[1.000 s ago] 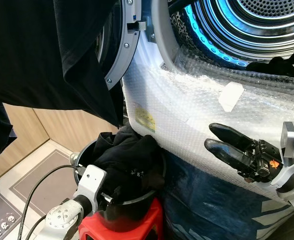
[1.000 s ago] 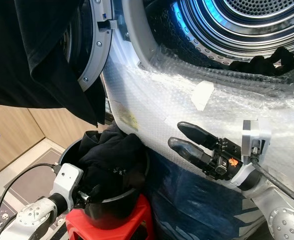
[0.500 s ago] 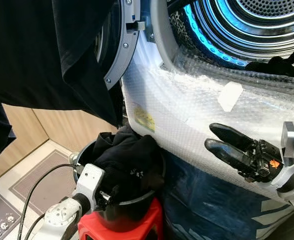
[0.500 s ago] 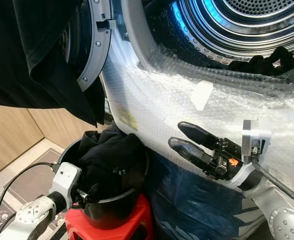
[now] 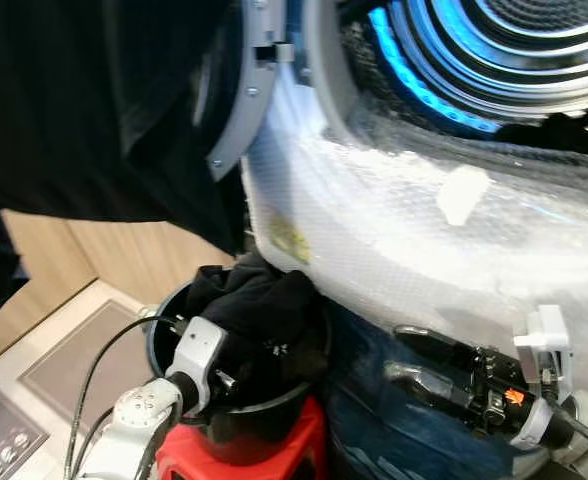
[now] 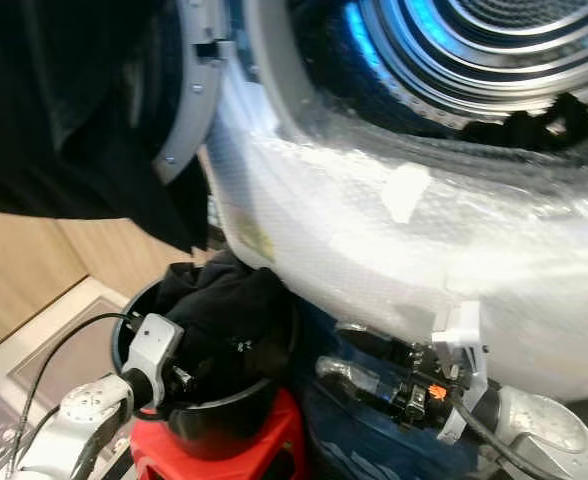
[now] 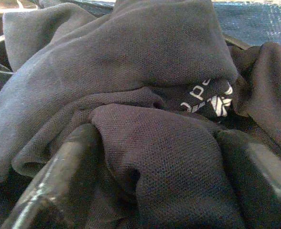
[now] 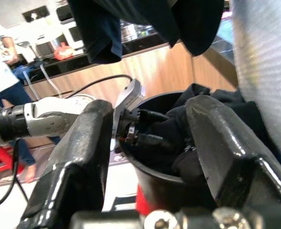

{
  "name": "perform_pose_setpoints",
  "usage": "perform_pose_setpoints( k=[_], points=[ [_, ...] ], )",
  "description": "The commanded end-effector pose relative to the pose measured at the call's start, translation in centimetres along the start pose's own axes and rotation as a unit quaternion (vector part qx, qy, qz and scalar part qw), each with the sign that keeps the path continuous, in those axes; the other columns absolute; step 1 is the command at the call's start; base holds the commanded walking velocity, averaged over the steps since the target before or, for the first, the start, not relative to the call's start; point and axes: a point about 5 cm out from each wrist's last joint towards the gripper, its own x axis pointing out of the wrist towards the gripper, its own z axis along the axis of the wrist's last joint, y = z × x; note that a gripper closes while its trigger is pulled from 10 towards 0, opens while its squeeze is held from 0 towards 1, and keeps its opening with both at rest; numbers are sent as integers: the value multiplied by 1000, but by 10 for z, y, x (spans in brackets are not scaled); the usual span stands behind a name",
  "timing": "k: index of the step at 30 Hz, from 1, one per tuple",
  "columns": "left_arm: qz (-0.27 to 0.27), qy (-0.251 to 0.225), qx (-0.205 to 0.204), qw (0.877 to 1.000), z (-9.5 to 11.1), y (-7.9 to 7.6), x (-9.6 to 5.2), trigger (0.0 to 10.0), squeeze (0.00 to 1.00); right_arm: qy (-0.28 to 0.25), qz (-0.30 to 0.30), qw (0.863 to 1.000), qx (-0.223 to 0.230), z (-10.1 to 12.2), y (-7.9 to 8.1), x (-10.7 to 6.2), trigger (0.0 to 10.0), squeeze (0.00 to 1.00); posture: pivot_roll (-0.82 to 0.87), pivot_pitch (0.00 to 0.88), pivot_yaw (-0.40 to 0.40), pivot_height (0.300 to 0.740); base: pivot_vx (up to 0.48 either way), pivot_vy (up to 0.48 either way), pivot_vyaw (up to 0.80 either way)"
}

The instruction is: Clothes washing

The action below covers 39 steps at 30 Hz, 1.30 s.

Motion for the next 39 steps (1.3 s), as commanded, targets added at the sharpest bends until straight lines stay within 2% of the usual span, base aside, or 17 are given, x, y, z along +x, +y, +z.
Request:
perform_pose_setpoints(
  k=[1, 7, 24, 39],
  points=[
    [-7, 10, -2, 1000, -6, -1, 0, 0, 0, 1, 5, 1000, -21, 7, 2, 0, 10000, 0, -106, 105, 14, 740, 0, 0, 0],
    [-17, -3, -3, 1000, -7, -2, 4, 0, 0, 5, 5, 1000, -29, 6, 4, -1, 10000, 0, -108, 101, 11, 740, 0, 0, 0],
    [-20, -20, 12, 1000, -5, -6, -2, 0, 0, 9, 8, 1000, -29, 4, 1, -2, 10000, 0, -86, 106, 13, 740, 0, 0, 0],
    [8, -48, 23, 999, 3, -18, -16, 0, 0, 6, 24, 999, -25, -1, -5, 8, 10000, 0, -25, 99, 6, 740, 0, 0, 0]
  ],
)
